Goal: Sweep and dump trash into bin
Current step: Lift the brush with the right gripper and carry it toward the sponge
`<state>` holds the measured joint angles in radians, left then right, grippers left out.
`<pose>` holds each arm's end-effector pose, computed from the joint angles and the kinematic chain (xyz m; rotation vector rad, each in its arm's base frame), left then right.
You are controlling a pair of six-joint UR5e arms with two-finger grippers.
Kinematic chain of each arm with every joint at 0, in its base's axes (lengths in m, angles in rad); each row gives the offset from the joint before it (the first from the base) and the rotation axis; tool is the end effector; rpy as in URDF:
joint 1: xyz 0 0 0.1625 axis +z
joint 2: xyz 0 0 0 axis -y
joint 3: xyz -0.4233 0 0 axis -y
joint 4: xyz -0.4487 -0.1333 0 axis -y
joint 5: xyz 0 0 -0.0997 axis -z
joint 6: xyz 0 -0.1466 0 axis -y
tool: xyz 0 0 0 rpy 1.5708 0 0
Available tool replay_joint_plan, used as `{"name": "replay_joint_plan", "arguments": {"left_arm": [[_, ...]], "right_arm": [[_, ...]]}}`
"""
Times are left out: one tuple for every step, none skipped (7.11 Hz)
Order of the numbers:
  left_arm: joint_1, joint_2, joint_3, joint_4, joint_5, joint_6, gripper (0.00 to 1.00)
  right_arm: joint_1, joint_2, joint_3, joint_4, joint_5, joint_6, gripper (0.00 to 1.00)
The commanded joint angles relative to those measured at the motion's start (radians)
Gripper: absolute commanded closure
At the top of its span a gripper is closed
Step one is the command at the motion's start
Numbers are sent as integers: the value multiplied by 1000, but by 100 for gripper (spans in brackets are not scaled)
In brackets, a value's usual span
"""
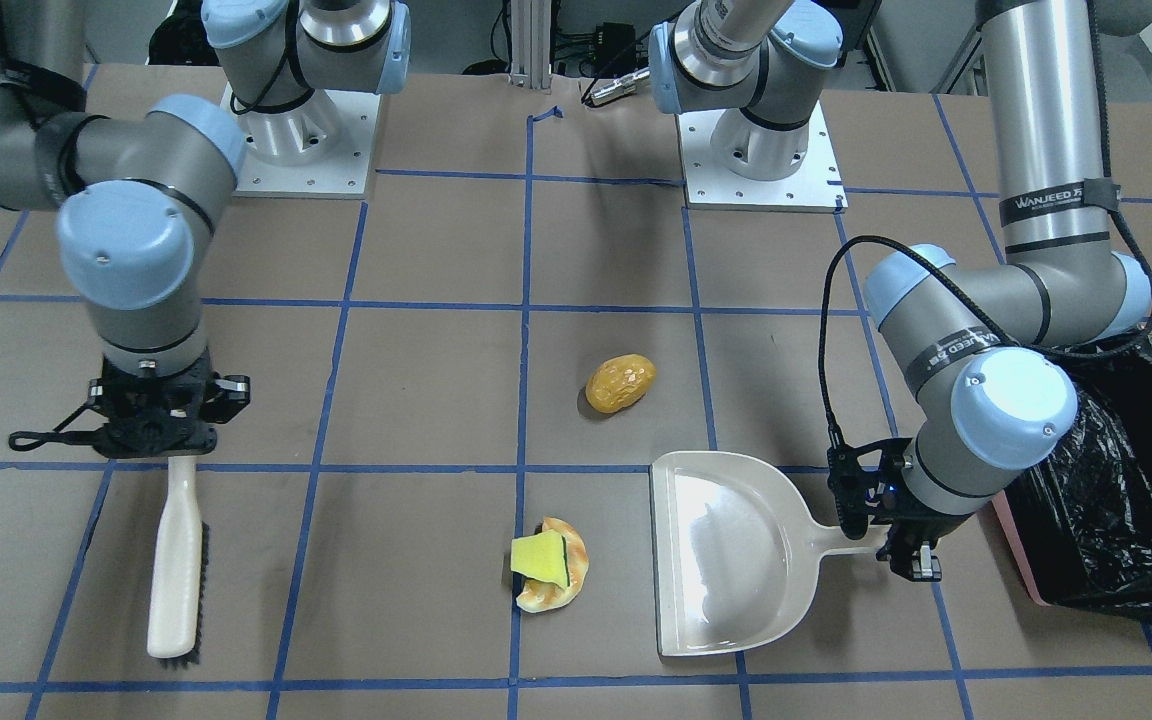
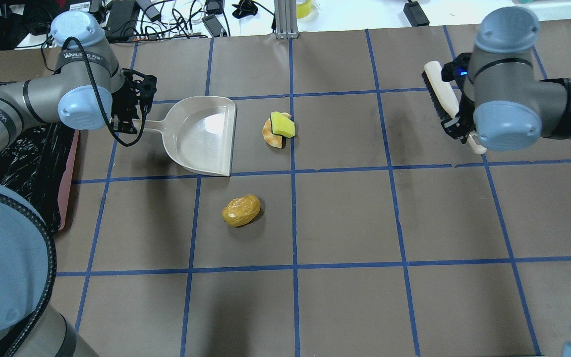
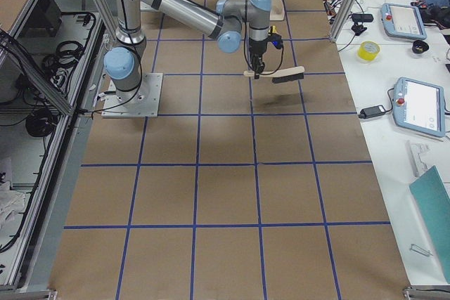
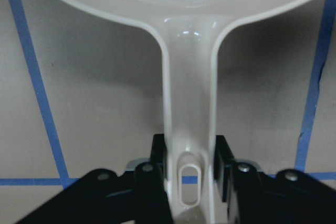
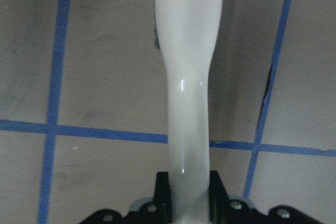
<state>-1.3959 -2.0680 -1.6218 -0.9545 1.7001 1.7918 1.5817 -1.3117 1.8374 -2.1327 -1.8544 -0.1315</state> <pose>0.0081 -0.7035 0.1624 2.1734 2.0846 0.1054 0.0988 -0.6003 0.2095 0.1958 -2.8495 0.0270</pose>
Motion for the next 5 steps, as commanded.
{"name": "replay_joint_plan", "arguments": {"left_arm": [[0, 3, -1, -3, 3, -3, 92], [0, 3, 0, -3, 3, -3, 92], [0, 3, 0, -7, 6, -3, 94], [0, 0, 0, -12, 7, -3, 96], [0, 2, -1, -13, 7, -3, 96]], "right_arm": [[217, 61, -13, 27, 33, 350, 100], [288, 118, -35, 33, 69, 457, 100], [344, 176, -84, 37, 136, 510, 100], [391, 219, -174, 109, 211, 556, 100], [441, 279, -281, 152, 254, 597, 100]]}}
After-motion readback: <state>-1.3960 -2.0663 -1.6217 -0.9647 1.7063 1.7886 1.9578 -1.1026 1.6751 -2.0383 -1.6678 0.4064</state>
